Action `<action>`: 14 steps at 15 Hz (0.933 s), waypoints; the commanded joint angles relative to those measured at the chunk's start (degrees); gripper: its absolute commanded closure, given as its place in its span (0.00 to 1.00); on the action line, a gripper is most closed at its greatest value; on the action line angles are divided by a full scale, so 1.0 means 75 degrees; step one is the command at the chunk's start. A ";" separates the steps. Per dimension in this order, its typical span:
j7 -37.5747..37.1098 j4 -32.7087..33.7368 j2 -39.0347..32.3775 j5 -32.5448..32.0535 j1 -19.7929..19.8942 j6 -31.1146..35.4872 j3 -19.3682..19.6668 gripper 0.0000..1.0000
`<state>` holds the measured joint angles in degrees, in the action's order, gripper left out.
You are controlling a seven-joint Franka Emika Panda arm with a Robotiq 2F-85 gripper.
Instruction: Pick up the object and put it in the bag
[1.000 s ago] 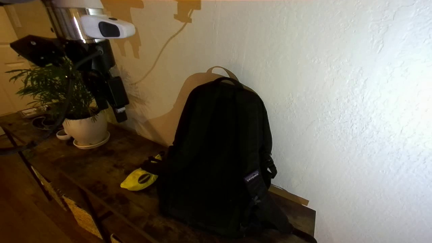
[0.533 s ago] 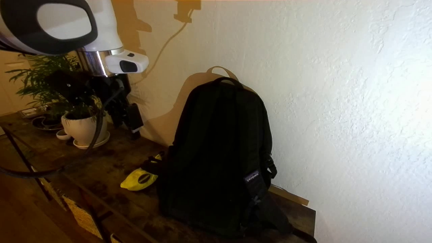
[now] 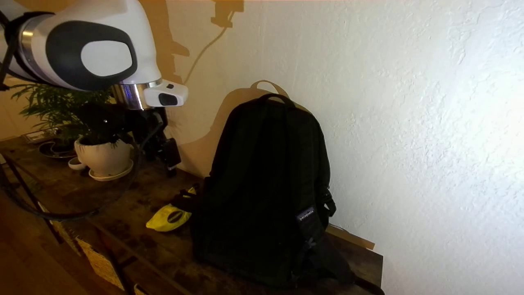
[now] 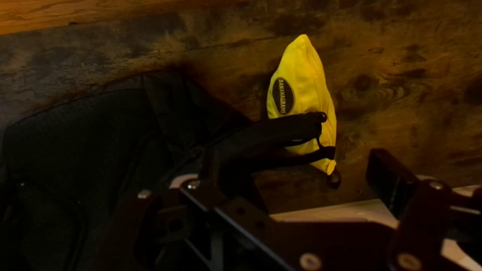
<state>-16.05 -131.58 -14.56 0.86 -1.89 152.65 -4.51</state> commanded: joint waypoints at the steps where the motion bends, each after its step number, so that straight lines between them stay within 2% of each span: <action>1: 0.0080 0.0017 0.0012 0.0099 -0.0171 -0.0025 0.0169 0.00; 10: 0.0564 0.0783 -0.1385 0.0987 -0.0261 -0.0020 -0.0310 0.00; 14: 0.0590 0.1344 -0.2223 0.0863 -0.0423 0.0179 -0.0191 0.00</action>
<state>-13.33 -124.67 -26.91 6.81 -4.24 152.65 -6.74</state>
